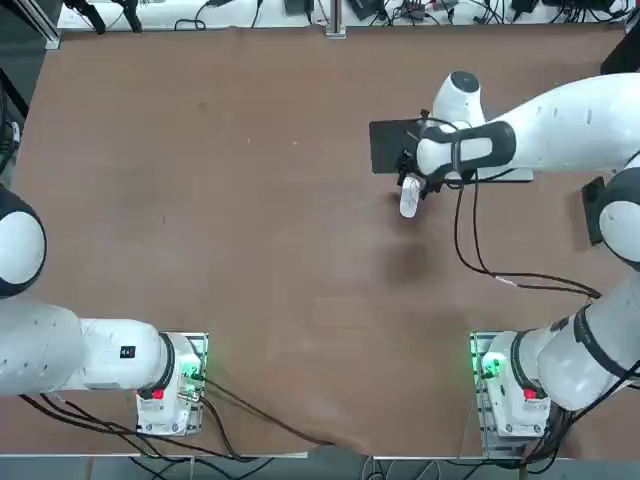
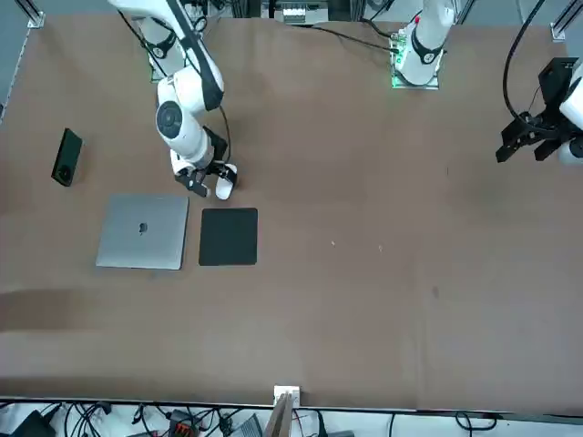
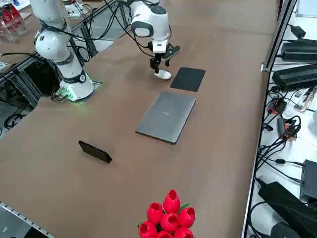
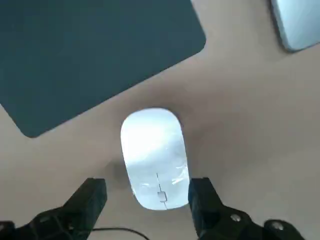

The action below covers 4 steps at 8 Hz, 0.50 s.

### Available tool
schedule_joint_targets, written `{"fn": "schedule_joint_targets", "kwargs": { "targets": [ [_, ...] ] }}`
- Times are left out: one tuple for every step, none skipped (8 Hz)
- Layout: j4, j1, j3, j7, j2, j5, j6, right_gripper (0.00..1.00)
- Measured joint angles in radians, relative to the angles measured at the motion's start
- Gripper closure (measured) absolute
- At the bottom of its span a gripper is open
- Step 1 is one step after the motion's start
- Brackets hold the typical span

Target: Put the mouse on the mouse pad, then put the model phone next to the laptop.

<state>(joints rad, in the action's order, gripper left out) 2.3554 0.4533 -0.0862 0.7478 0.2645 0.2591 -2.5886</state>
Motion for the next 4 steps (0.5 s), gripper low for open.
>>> {"fn": "schedule_joint_targets", "kwargs": {
  "targets": [
    [0.010, 0.014, 0.000, 0.000, 0.013, 0.000, -0.025, 0.00],
    [0.013, 0.027, 0.000, -0.001, 0.024, -0.001, -0.035, 0.00],
    [0.013, 0.034, 0.001, -0.012, 0.028, -0.002, -0.038, 0.00],
    [0.012, 0.036, 0.001, -0.026, 0.028, -0.002, -0.038, 0.00]
  ]
}}
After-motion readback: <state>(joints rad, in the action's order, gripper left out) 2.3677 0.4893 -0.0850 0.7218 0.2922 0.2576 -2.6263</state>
